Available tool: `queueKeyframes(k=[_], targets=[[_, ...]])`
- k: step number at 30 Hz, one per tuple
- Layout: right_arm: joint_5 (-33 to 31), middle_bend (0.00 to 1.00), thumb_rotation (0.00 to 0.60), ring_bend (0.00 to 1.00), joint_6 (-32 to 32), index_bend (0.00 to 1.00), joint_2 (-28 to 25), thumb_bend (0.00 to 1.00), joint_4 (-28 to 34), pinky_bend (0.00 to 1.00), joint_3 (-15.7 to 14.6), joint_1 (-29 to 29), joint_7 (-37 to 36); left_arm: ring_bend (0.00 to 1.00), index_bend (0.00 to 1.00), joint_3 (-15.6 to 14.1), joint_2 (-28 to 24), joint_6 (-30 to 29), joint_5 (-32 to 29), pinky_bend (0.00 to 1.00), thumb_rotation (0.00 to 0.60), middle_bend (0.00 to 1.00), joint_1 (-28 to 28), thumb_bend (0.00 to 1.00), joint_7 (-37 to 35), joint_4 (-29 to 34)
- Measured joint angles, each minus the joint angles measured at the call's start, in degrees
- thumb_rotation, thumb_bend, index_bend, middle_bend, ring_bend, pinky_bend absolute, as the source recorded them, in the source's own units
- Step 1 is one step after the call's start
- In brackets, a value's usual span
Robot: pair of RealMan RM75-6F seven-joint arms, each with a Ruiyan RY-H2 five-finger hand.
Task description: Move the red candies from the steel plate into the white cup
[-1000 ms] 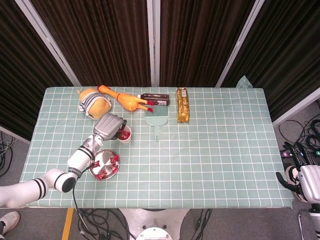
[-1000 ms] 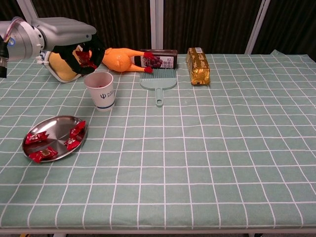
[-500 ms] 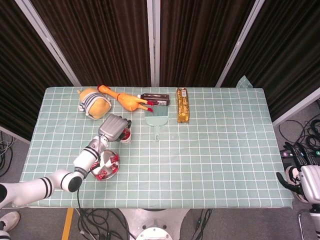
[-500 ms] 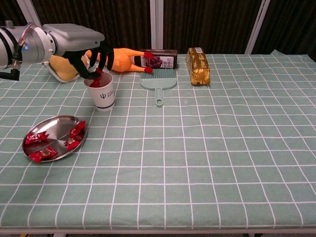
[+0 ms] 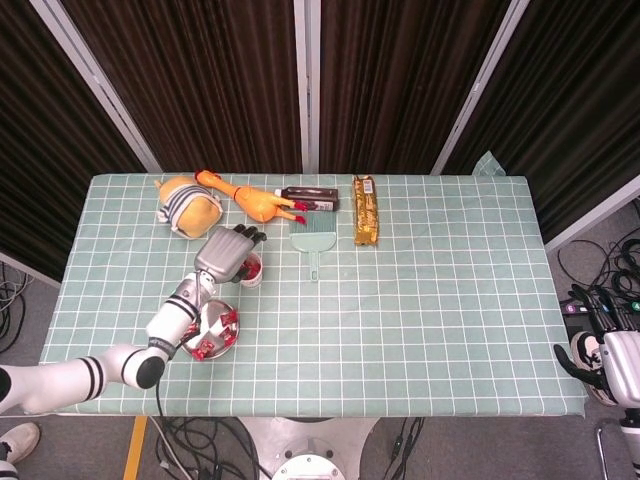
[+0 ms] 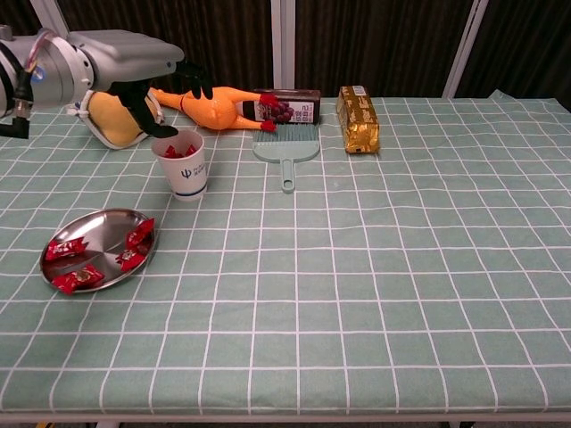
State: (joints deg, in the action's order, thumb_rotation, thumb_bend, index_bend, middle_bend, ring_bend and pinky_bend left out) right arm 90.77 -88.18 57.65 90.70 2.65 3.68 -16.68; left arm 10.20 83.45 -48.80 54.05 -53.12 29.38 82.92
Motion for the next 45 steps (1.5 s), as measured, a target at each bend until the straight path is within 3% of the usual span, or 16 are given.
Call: queueKeyframes(k=[7, 17, 21, 29, 45], targets=[[0.50, 0.18, 0.600, 0.00, -0.09, 0.00, -0.02, 0.27, 0.16, 0.16, 0.16, 0.32, 0.03, 0.29, 0.30, -1.78, -5.51, -5.76, 4.03, 0.56, 0.600, 0.34, 5.04, 0.31, -3.20, 6.72], [1.09, 0.18, 0.600, 0.00, -0.08, 0.00, 0.05, 0.27, 0.50, 0.16, 0.15, 0.68, 0.29, 0.29, 0.33, -8.29, -10.07, -12.83, 15.03, 0.56, 0.600, 0.36, 14.00, 0.31, -10.45, 11.38], [1.24, 0.18, 0.600, 0.00, 0.05, 0.00, 0.06, 0.27, 0.83, 0.16, 0.09, 0.80, 0.66, 0.29, 0.34, -11.06, -9.58, -13.45, 20.63, 0.56, 0.600, 0.36, 15.60, 0.31, -12.70, 10.96], [1.06, 0.18, 0.600, 0.00, 0.19, 0.00, -0.15, 0.27, 1.38, 0.16, 0.07, 0.85, 1.27, 0.29, 0.34, -13.88, -6.48, -11.65, 27.63, 0.56, 0.600, 0.37, 16.39, 0.31, -15.85, 8.17], [0.85, 0.18, 0.600, 0.00, 0.53, 0.00, -0.02, 0.27, 1.38, 0.16, 0.06, 1.07, 1.38, 0.29, 0.34, -15.32, -3.00, -7.92, 26.71, 0.56, 0.600, 0.37, 18.12, 0.18, -11.90, 5.58]])
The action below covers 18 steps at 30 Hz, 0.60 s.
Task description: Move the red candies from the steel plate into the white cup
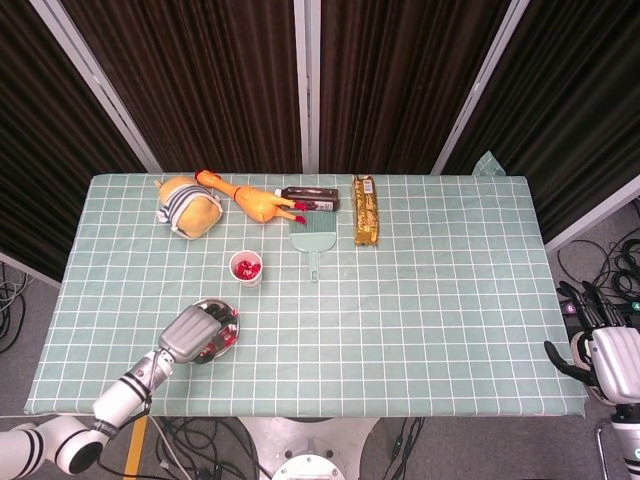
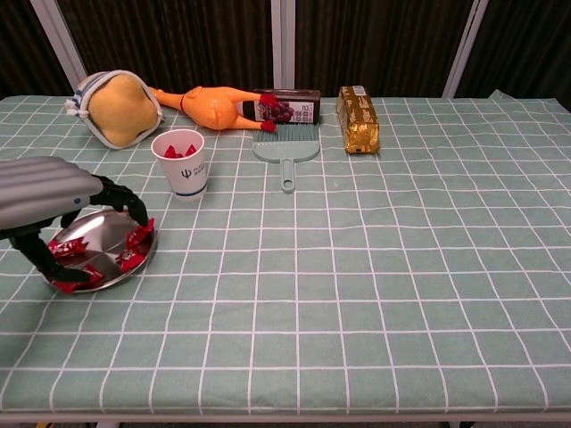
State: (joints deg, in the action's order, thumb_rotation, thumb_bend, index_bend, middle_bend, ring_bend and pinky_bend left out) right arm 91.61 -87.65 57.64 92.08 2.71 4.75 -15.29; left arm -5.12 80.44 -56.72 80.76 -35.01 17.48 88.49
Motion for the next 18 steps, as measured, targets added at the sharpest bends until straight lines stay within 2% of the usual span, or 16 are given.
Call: queueKeyframes(k=[18], targets=[[0.02, 0.18, 0.600, 0.00, -0.10, 0.00, -0.13, 0.27, 0.46, 0.16, -0.04, 0.00, 0.49, 0.29, 0.34, 1.14, 2.37, 1.33, -2.63, 0.55, 0.600, 0.36, 1.65, 0.16, 1.98, -3.17]])
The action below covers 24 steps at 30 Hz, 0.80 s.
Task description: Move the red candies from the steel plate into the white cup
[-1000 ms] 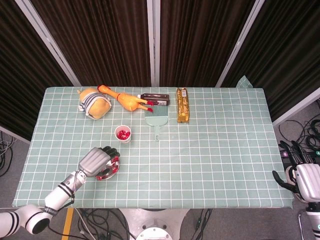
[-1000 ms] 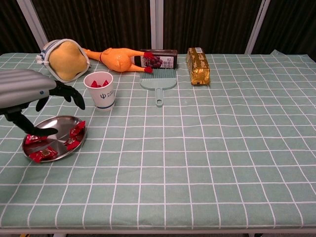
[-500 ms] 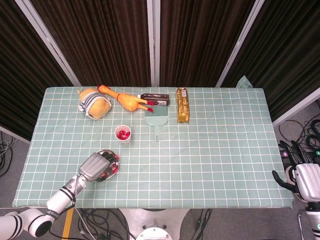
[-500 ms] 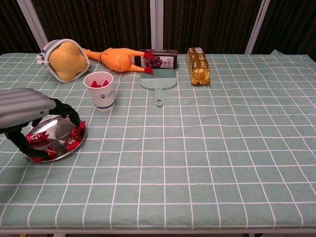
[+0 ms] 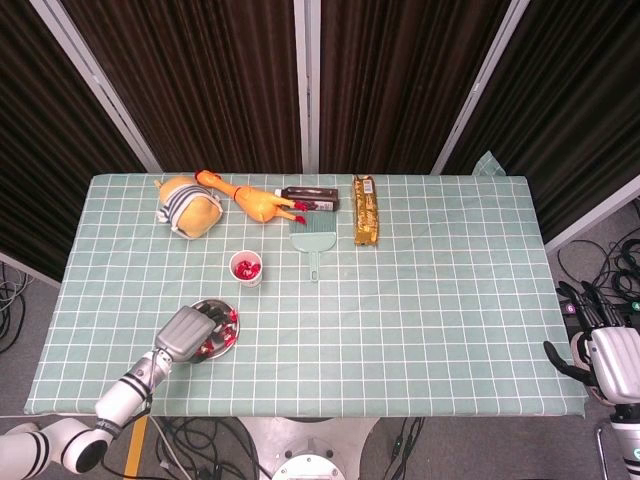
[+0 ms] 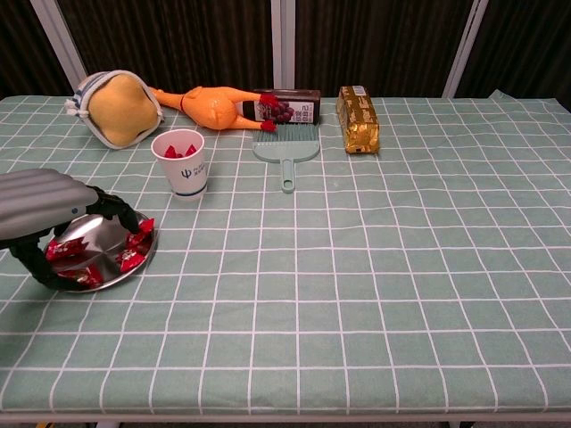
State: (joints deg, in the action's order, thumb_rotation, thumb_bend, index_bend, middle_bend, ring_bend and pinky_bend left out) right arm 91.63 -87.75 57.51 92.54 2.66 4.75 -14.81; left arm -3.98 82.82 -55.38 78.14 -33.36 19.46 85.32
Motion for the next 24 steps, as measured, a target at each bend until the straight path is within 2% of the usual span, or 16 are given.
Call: queueKeyframes(k=[11, 16, 24], targets=[[-0.04, 0.18, 0.600, 0.00, 0.05, 0.00, -0.06, 0.27, 0.18, 0.16, -0.05, -0.01, 0.17, 0.29, 0.35, 1.09, 0.48, 1.36, -2.47, 0.55, 0.600, 0.37, 0.13, 0.16, 0.85, -2.55], [0.06, 0.18, 0.600, 0.00, 0.01, 0.00, 0.01, 0.27, 0.24, 0.16, -0.07, 0.00, 0.20, 0.29, 0.41, 1.20, 0.91, 1.29, -1.91, 0.55, 0.600, 0.40, 0.41, 0.16, -0.47, -3.50], [0.13, 0.18, 0.600, 0.00, 0.06, 0.00, -0.09, 0.27, 0.51, 0.16, -0.02, 0.12, 0.45, 0.29, 0.51, 0.57, 1.83, -0.82, 2.52, 0.54, 0.600, 0.41, 1.08, 0.18, -3.34, -4.84]])
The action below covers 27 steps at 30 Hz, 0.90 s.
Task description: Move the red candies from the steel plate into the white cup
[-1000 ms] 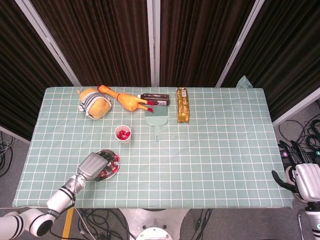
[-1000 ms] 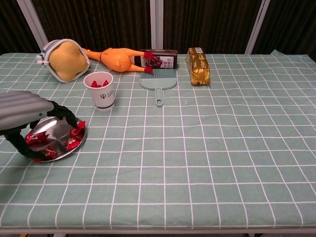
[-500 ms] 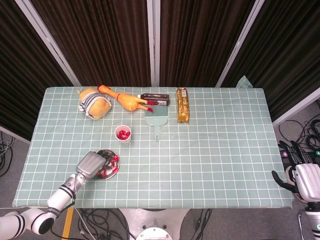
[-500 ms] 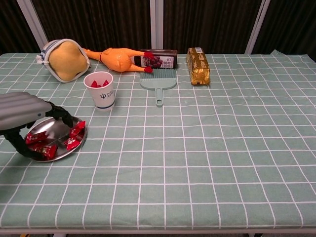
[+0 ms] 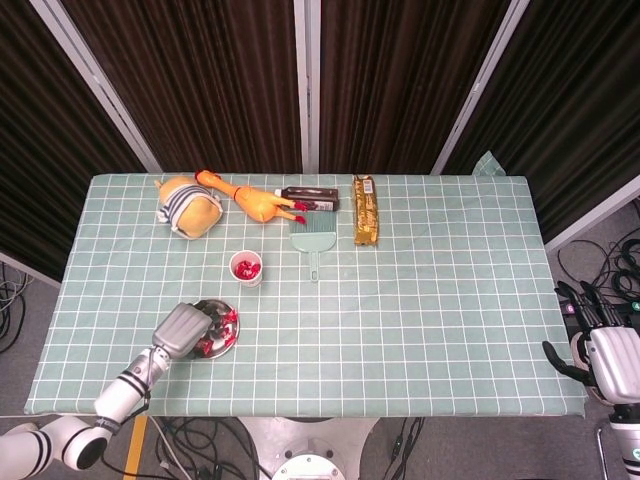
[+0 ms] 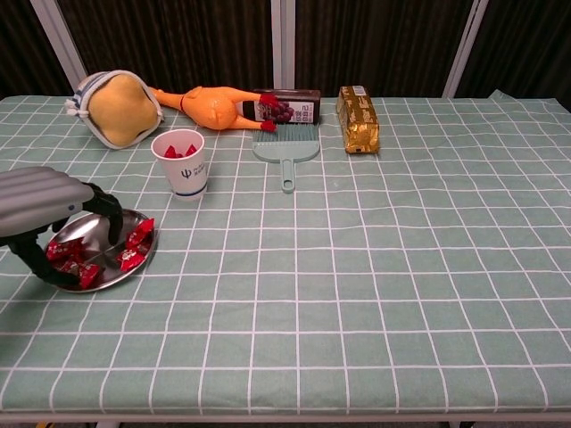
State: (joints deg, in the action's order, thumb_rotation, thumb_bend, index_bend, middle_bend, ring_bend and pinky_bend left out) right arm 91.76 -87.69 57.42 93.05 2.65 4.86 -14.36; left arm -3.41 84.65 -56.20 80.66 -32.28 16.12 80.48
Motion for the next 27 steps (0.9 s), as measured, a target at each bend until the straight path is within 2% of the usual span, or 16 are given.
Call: queueKeyframes(k=[11, 27], targets=[[0.02, 0.18, 0.600, 0.00, -0.04, 0.00, -0.05, 0.27, 0.09, 0.16, 0.00, 0.00, 0.05, 0.29, 0.54, -0.32, 1.70, -0.29, 1.09, 0.54, 0.600, 0.41, 0.70, 0.26, -0.26, -2.48], [0.17, 0.18, 0.600, 0.00, -0.29, 0.00, -0.22, 0.27, 0.44, 0.16, 0.05, -0.01, 0.30, 0.29, 0.55, -0.12, 2.80, -1.20, 1.41, 0.54, 0.600, 0.41, 1.78, 0.28, 2.30, -4.52]])
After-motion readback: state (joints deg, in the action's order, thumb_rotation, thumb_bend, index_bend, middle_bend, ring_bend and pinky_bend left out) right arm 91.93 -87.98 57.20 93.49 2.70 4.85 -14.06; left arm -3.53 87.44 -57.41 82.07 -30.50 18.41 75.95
